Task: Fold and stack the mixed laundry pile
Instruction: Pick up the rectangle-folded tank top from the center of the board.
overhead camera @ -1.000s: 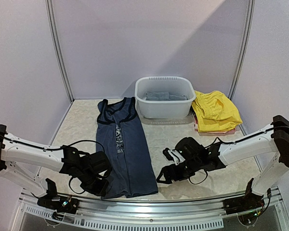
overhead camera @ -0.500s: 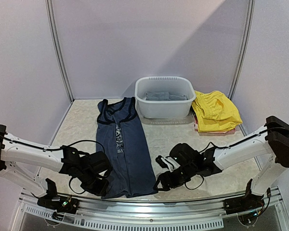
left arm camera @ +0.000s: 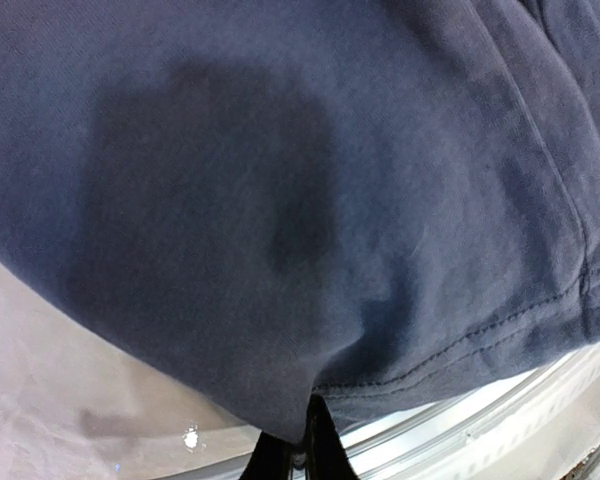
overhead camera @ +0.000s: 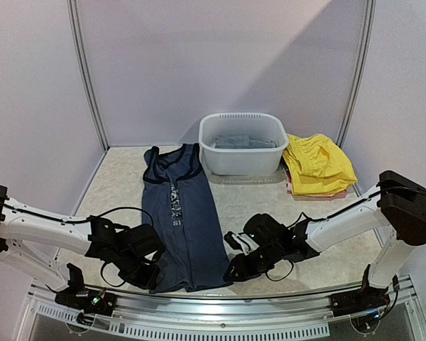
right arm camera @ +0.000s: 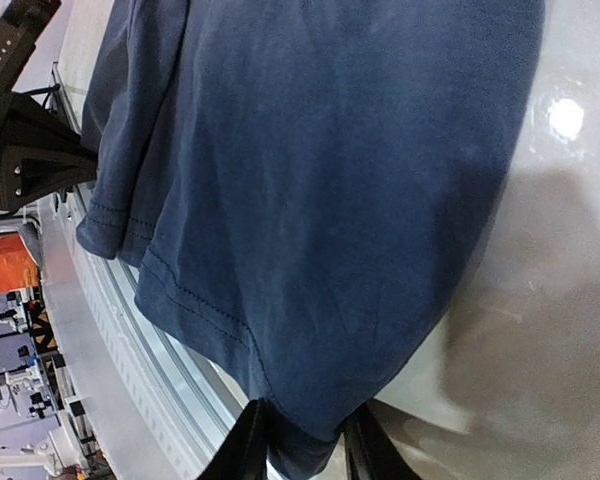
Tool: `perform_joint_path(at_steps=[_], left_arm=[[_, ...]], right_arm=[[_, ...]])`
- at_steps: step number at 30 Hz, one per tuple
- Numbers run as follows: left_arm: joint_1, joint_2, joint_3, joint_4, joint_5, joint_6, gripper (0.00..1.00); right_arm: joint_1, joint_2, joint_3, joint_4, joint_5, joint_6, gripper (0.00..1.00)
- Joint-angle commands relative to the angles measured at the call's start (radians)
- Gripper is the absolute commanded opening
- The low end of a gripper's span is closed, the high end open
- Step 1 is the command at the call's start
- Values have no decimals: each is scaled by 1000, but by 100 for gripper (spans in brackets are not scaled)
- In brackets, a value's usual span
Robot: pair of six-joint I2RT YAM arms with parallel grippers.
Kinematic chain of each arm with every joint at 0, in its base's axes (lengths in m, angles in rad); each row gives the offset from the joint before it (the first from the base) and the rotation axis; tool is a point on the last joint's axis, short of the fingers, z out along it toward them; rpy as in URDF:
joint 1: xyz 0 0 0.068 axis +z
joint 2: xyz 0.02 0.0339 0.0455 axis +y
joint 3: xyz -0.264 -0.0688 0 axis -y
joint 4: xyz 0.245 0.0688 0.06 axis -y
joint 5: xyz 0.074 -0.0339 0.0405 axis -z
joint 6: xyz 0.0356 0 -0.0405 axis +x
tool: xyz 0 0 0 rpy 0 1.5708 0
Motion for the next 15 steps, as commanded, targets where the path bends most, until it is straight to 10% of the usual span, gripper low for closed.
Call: perform_joint_path(at_steps=[1, 6, 15], left_arm=[[-13, 9, -41, -25, -36, 11, 0], [-13, -5, -30, -68, -45, 18, 0], [-13, -102, 18, -156, -89, 13, 0]], right_arm=[[9, 44, -2, -44, 28, 6, 24], [9, 45, 12, -59, 8, -1, 2], [10, -20, 112, -259, 84, -49, 0]])
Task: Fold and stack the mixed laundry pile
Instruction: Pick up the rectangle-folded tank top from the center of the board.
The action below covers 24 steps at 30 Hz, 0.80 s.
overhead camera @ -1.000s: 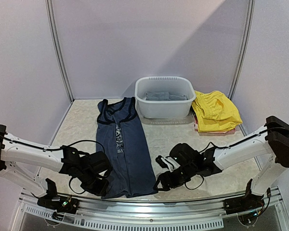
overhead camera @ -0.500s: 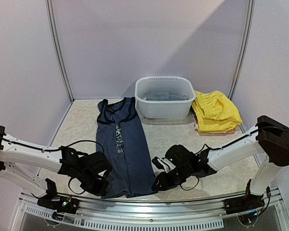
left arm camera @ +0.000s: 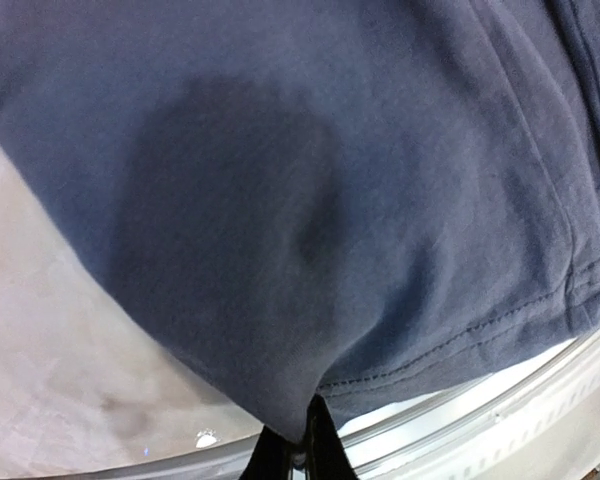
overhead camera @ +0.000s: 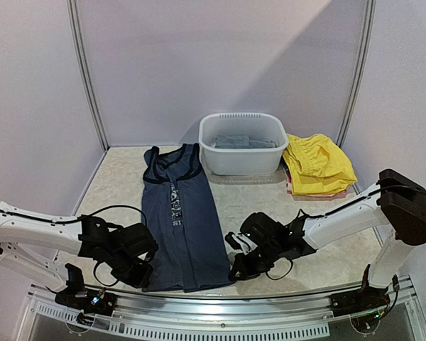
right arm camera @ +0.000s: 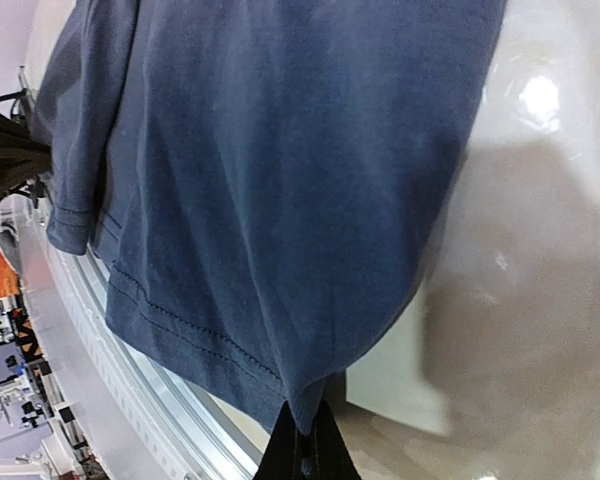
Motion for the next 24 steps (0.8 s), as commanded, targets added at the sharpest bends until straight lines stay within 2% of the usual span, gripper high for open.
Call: perform_joint_path(at_steps=[1, 5, 15, 24], left_arm=[[-12, -23, 37, -72, -47, 13, 0], [-2, -29, 86, -129, -108, 29, 0], [66, -136, 133, -194, -239, 26, 0], [117, -159, 168, -110, -383, 25, 0]], right_arm=[[9, -29, 88, -170, 66, -54, 0], [-1, -26, 168, -251, 116, -94, 0], [-43, -7, 295, -314, 151, -158, 0], [-90, 35, 407, -324, 226, -181, 0]])
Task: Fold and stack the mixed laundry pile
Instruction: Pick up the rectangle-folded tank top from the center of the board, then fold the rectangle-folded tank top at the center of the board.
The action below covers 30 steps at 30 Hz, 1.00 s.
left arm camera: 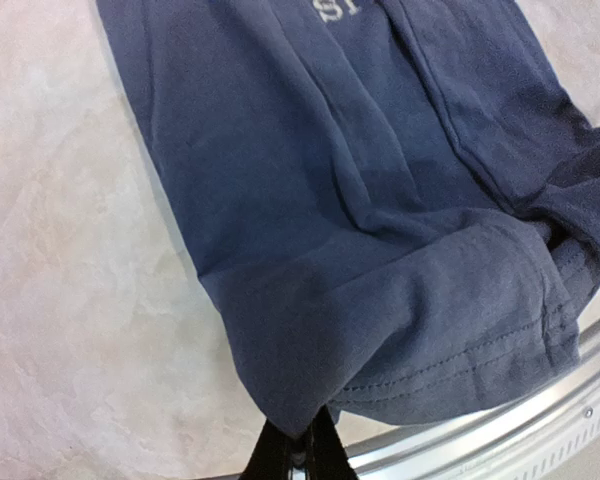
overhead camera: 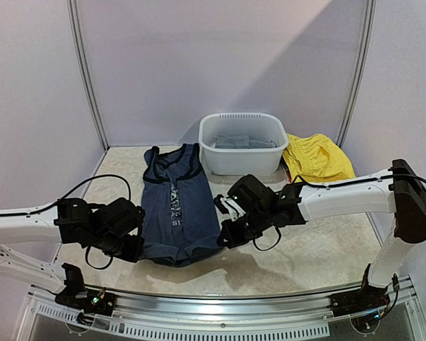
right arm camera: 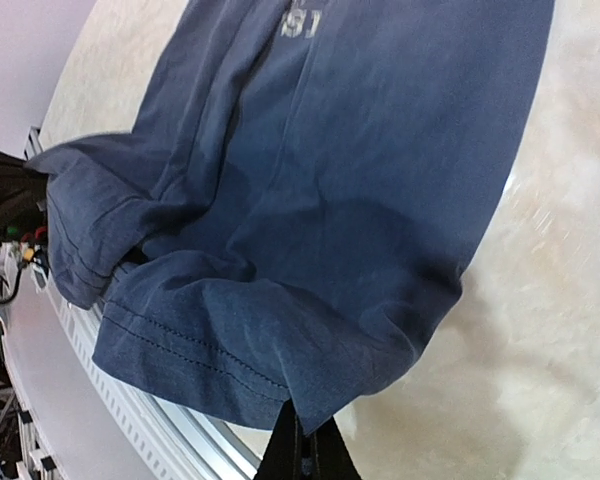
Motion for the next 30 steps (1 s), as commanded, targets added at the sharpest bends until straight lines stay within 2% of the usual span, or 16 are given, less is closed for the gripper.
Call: perform_joint_path(at_steps=[1, 6, 13, 22, 30], left_arm=[[37, -1, 31, 42, -124, 3, 0], [65, 18, 76, 41, -238, 14, 0], [133, 69, 135, 54, -374, 43, 0], [236, 184, 234, 74, -441, 133, 0], [320, 285, 287, 154, -411, 200, 0]], right_arm=[[-30, 44, 91, -31, 81, -29, 0], [-45, 82, 194, -95, 171, -57, 0], [-90, 121, 272, -110, 209, -83, 0], [-156, 172, 392, -131, 264, -144, 0], [-194, 267, 524, -159, 191, -196, 0]])
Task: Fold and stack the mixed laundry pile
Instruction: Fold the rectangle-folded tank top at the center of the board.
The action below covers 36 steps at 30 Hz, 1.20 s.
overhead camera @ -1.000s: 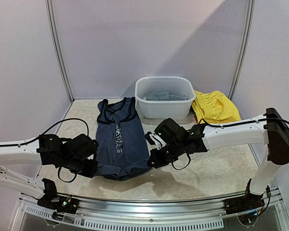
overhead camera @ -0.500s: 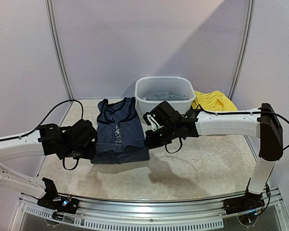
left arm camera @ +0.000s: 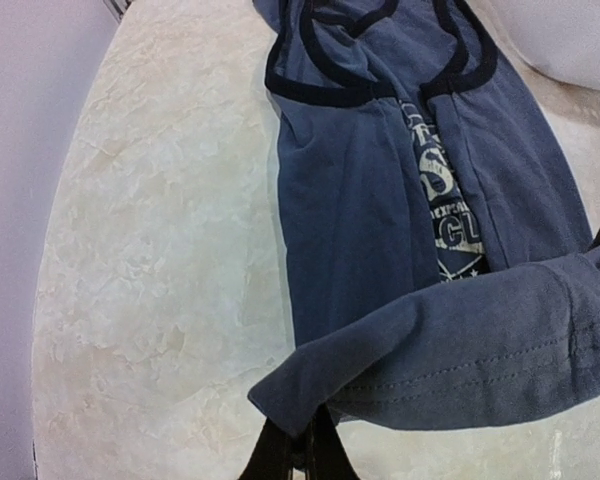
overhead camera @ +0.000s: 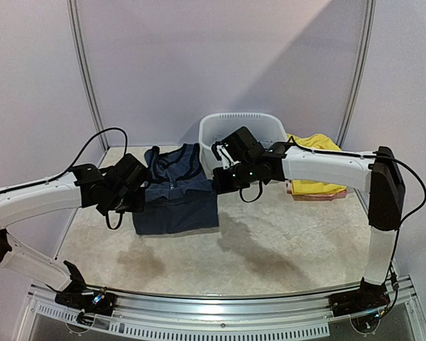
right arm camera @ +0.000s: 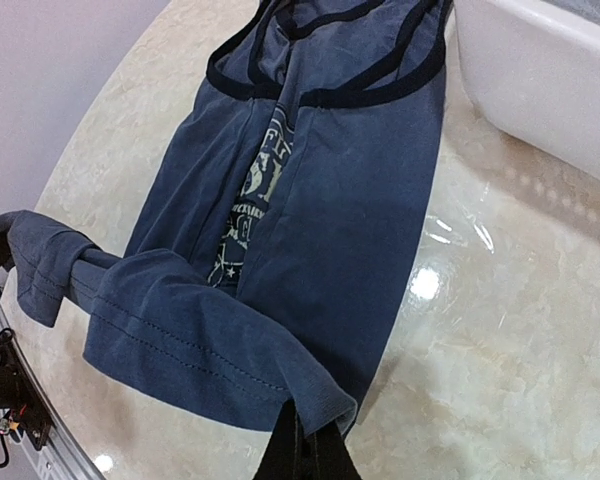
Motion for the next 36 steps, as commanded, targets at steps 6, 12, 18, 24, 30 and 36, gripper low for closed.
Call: perform_joint_path(at_steps=[6, 12, 18, 24, 30, 36], left_arm=[[106, 123, 68, 100, -7, 84, 0], [158, 208, 99, 157, 28, 110, 0], [191, 300, 115, 207, 58, 125, 0], [213, 354, 124, 219, 62, 120, 0], [227, 374, 121, 231, 59, 112, 0], [243, 396, 120, 228, 49, 92, 0]], right_arm=[[-62, 135, 126, -35, -49, -50, 0], [-91, 209, 192, -14, -55, -69, 0], [-114, 278, 245, -5, -89, -74, 1], [-116, 330, 291, -5, -99, -86, 3], [-116, 365, 316, 1, -93, -96, 5], [-119, 394, 340, 13, -91, -100, 9]])
